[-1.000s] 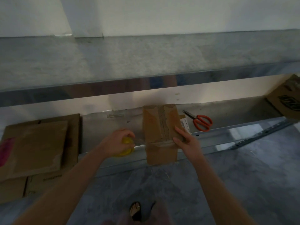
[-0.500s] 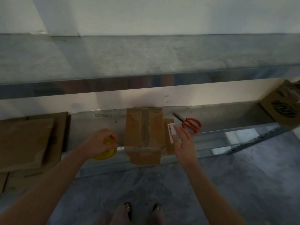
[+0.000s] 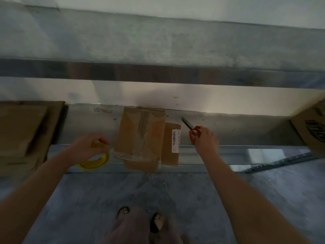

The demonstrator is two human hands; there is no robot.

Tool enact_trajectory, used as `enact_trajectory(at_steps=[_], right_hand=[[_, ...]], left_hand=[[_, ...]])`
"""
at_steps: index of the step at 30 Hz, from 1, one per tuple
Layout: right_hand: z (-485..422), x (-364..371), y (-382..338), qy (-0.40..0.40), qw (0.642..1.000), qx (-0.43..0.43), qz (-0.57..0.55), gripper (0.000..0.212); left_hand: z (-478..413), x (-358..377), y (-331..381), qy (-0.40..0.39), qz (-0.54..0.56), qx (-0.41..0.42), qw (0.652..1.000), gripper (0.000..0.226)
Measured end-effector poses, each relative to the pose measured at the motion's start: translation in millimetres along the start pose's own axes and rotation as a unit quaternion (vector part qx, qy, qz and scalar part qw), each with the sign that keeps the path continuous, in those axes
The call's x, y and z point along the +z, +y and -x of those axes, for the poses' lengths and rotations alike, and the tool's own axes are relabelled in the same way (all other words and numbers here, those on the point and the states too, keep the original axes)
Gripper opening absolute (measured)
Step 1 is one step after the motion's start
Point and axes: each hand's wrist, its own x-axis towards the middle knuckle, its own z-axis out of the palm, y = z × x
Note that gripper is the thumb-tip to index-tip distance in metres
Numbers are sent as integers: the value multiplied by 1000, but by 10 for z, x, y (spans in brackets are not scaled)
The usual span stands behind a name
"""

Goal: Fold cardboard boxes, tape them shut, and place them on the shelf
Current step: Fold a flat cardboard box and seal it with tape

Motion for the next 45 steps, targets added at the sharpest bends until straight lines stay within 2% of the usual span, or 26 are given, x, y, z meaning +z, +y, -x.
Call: enact_trajectory(at_steps=[5, 9, 15, 19, 22, 26, 28, 34, 37, 41, 45], right_hand=[[-82, -36, -131, -19, 993, 77, 92, 38], [-30, -33, -136, -27, 989, 76, 123, 32], [191, -170, -118, -7, 995, 84, 50, 24], [743, -340, -283, 4, 995, 85, -54, 32], [1271, -388, -471, 29, 993, 80, -81, 32], [1920, -298, -857, 34, 964, 106, -241, 34], [2111, -198, -1055, 37, 952, 117, -282, 38], [2472, -57, -1495, 113, 940, 96, -308, 34], [2639, 79, -1723, 85, 943, 81, -313, 29], [2643, 372, -1954, 39, 961, 77, -263, 27], [2485, 407, -1998, 40, 969, 92, -227, 20]], left_hand=[[-8, 31, 42, 20, -7, -11, 1000, 19], [5, -9, 57, 14, -30, -16, 999, 20], [34, -48, 56, 15, -22, 10, 1000, 17], [49, -76, 59, 2, -29, 42, 999, 17], [33, -126, 16, -1, -26, 51, 998, 15], [-1, -227, -22, -9, -25, 82, 996, 12], [-20, -268, -51, -6, -26, 91, 995, 13], [-68, -387, -120, 2, -15, 119, 993, 14], [-73, -421, -164, -8, -7, 111, 994, 14], [-49, -452, -181, -25, 6, 111, 993, 11], [-53, -468, -224, -24, 3, 114, 993, 10]])
